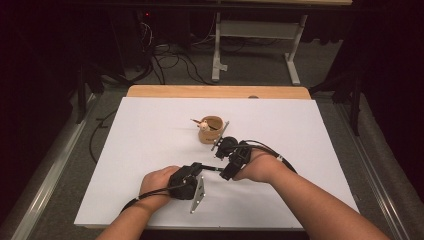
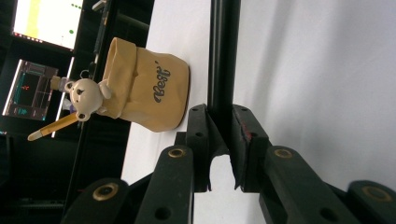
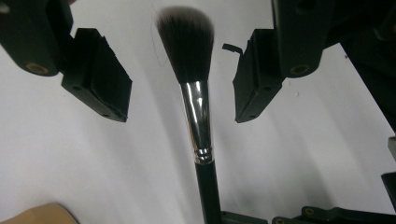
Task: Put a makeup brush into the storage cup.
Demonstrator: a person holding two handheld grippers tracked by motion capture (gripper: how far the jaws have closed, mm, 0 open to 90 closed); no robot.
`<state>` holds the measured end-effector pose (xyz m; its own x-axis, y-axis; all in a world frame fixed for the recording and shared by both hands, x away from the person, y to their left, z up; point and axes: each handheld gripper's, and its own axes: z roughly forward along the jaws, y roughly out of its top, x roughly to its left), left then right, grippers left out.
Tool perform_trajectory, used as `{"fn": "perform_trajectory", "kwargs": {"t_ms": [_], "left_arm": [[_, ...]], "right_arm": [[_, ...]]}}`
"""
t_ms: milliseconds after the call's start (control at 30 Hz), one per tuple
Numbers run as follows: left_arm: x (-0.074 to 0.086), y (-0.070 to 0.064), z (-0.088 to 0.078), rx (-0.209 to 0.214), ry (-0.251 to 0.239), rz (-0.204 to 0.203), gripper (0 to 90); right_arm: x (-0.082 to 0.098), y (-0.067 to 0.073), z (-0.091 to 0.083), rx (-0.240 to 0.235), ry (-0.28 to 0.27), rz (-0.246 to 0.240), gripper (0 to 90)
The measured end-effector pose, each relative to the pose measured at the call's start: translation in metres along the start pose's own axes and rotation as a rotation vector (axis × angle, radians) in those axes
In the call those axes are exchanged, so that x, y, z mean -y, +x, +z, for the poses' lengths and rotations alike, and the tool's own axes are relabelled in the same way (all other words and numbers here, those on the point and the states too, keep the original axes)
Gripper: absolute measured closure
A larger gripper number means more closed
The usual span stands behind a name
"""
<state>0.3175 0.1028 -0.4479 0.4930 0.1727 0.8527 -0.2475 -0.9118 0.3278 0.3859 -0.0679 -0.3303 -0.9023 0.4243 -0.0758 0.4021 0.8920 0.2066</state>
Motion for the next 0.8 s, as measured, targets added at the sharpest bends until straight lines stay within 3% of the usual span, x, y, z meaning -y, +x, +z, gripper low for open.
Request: {"fn": "perform_trajectory", "kwargs": {"t_ms": [467, 800], "left_arm": [[0.003, 0.003, 0.0, -0.003, 0.009, -0.019, 78.6], [0.005, 0.004, 0.0, -0.002, 0.019, -0.03, 78.6]], "right_arm": [[0.015, -0.008, -0.006, -0.003, 0.012, 0.02, 23.3], [0.032, -0.013, -0.001, -0.001, 0.042, 0.037, 15.9]]}}
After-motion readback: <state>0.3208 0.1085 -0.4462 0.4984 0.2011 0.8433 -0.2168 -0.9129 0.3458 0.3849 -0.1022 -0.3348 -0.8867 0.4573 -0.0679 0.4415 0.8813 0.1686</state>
